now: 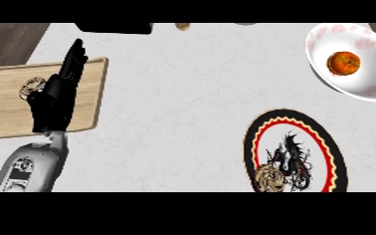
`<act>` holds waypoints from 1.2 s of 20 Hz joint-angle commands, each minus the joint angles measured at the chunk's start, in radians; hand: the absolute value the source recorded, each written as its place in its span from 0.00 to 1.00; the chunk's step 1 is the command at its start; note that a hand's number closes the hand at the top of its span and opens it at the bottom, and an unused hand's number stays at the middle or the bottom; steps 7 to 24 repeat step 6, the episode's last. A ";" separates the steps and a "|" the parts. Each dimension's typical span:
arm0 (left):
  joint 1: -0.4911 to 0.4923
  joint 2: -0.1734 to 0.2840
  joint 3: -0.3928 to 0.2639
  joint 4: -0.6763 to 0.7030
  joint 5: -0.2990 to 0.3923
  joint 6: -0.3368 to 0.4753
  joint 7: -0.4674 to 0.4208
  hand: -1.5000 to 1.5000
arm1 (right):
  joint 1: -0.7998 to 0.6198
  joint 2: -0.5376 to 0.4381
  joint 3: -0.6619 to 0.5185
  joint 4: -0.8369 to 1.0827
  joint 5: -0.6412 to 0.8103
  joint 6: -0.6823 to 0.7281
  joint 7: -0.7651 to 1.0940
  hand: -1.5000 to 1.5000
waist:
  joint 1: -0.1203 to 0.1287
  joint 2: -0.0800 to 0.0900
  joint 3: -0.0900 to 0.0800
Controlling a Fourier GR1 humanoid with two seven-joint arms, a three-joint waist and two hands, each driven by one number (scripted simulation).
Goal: Pick the squash from the plate and place it in the bowl
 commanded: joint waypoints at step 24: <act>0.031 0.003 0.001 0.003 -0.011 0.002 -0.014 0.50 | 0.090 -0.034 -0.007 -0.058 -0.026 0.230 -0.157 0.00 | -0.009 -0.004 0.000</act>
